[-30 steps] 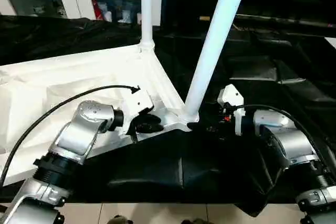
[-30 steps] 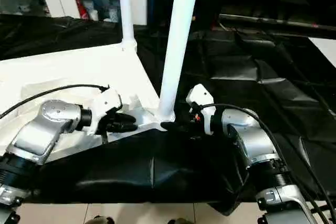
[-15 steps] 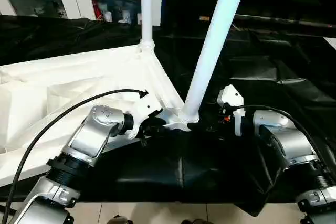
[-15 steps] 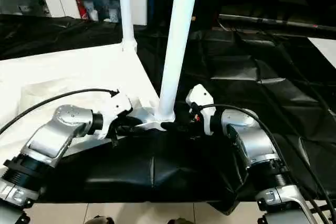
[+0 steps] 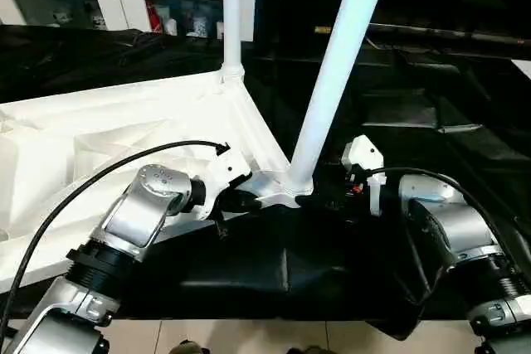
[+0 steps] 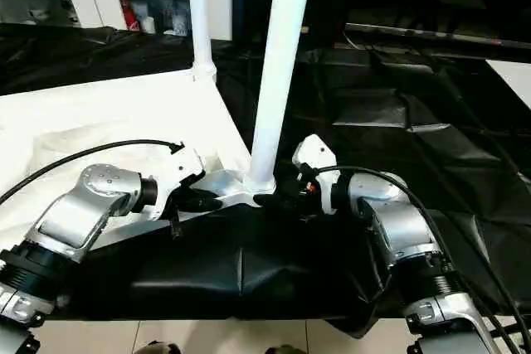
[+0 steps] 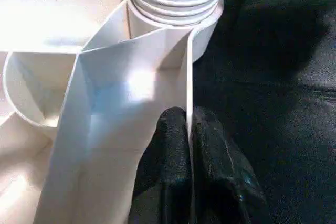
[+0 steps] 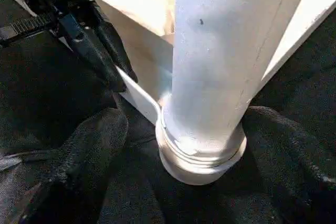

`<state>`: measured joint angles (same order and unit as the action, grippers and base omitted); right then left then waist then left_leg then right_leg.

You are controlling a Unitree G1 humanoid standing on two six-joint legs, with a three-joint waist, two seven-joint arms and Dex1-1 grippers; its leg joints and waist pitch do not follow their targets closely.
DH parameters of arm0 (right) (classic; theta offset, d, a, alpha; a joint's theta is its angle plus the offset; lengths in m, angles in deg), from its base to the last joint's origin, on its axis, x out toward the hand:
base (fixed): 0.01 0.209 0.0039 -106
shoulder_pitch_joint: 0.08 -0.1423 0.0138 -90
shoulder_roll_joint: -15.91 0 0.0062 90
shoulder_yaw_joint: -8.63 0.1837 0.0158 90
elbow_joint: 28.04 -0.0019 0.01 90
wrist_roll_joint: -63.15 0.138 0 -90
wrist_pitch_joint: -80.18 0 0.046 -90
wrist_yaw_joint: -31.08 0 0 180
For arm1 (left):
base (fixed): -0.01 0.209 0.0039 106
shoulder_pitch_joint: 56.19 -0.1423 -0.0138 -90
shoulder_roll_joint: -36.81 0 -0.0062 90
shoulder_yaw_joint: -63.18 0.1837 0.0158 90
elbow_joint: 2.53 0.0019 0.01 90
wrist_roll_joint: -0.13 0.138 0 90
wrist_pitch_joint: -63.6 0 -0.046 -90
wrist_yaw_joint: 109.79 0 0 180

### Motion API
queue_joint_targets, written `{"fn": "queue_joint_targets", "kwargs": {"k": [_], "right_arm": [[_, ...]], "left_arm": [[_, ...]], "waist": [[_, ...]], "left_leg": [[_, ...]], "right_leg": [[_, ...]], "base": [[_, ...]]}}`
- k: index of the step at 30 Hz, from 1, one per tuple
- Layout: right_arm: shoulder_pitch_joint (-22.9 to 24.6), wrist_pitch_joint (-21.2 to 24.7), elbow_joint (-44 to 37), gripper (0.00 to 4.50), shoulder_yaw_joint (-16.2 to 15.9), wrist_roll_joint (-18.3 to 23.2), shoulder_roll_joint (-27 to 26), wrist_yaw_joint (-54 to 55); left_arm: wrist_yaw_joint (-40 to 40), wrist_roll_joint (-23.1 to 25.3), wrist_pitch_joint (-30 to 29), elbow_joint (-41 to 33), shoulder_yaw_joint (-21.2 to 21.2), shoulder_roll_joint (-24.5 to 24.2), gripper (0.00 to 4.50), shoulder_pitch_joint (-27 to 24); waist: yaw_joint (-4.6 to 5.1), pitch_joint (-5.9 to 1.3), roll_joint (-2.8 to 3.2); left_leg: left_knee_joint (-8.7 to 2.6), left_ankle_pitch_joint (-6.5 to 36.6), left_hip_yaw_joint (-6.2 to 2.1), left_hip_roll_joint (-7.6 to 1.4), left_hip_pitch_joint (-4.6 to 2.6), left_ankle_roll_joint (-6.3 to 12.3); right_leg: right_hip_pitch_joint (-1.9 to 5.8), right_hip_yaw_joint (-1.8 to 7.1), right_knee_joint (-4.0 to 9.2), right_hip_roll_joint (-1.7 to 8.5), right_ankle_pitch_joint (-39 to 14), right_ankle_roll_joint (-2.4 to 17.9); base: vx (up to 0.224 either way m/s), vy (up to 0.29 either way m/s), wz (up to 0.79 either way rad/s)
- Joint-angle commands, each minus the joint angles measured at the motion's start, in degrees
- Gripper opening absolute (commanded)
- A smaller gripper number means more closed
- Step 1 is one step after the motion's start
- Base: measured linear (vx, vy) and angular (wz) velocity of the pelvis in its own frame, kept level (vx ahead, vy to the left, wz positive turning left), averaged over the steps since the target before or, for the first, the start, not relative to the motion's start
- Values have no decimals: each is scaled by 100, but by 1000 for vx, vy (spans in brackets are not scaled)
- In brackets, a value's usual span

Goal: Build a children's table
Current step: Rotate leg to tighten

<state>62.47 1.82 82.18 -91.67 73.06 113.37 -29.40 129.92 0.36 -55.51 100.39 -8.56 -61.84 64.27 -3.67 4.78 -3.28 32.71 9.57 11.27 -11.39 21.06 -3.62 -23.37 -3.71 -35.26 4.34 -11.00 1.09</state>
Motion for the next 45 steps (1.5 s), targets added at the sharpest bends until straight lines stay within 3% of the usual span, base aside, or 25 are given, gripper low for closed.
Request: {"fn": "queue_joint_targets", "kwargs": {"k": [1, 3, 7, 10, 15, 20, 22, 35, 36, 44, 45], "right_arm": [[54, -64, -61, 392, -63, -47, 14, -61], [102, -197, -5, 392, -132, -108, 8, -100], [83, -323, 90, 392, -148, -138, -5, -102], [117, -216, 84, 420, -200, -98, 17, -227], [232, -234, -59, 446, -367, -186, 76, -337], [214, -402, 49, 446, -428, -325, 38, -256], [95, -815, 389, 446, -323, -465, -170, 128], [-1, -951, 619, 446, -204, -298, -264, 74], [-6, -941, 625, 419, -204, -270, -251, 29], [0, -924, 685, 363, -194, -220, -260, -59], [-4, -925, 703, 340, -187, -211, -269, -63]], "left_arm": [[177, -31, 200, 104, 108, -42, 8, -11], [693, -284, 883, 82, 149, -72, 8, -164], [963, -419, 1246, 104, 171, -68, 8, -245], [1065, -520, 1231, -1, 163, -56, 0, -277], [1053, -408, 1424, 209, 190, -65, 0, -219], [1113, -353, 1553, 348, 157, -52, 0, -181], [1106, -329, 1614, 422, 151, -54, 0, -158], [1107, -327, 1782, 653, 116, -47, 0, -121], [1107, -326, 1789, 668, 111, -45, 0, -115], [1128, -326, 1820, 713, 104, -63, 0, -115], [1135, -329, 1825, 725, 102, -65, 0, -112]], "waist": [[-50, -394, 26], [-64, -396, 19], [-84, -403, 37], [-167, -389, 47], [-184, -391, 48], [-190, -390, 41], [-188, -387, 38], [-190, -384, 45], [-187, -381, 28], [-193, -389, 47], [-192, -389, 45]], "left_leg": [[-296, 849, -95, -188, -61, 341], [-294, 830, -105, -189, -57, 345], [-292, 791, -85, -198, -79, 376], [-303, 873, -70, -210, -110, 342], [-308, 937, -81, -205, -89, 284], [-309, 978, -82, -194, -84, 250], [-312, 1002, -82, -195, -80, 208], [-318, 1126, -88, -196, -82, 188], [-317, 1156, -87, -195, -82, 189], [-319, 1127, -93, -199, -81, 193], [-319, 1143, -91, -198, -84, 191]], "right_leg": [[329, 282, 386, 369, -687, 1348], [325, 278, 389, 379, -689, 1325], [308, 288, 364, 371, -534, 1356], [284, 297, 374, 374, -691, 1347], [301, 294, 379, 377, -748, 1272], [299, 296, 395, 384, -947, 1187], [282, 297, 411, 401, -1081, 1160], [280, 301, 417, 388, -1249, 1099], [279, 301, 426, 390, -1320, 1080], [276, 296, 416, 386, -1301, 1081], [273, 297, 420, 387, -1311, 1088]], "base": [[0, 0, 0], [0, 0, 0], [0, 0, 0], [0, 0, 0], [0, 0, 0], [0, 0, 0], [0, 0, 0], [0, 0, 0], [0, 0, 0], [0, 0, 0], [0, 0, 0]]}}
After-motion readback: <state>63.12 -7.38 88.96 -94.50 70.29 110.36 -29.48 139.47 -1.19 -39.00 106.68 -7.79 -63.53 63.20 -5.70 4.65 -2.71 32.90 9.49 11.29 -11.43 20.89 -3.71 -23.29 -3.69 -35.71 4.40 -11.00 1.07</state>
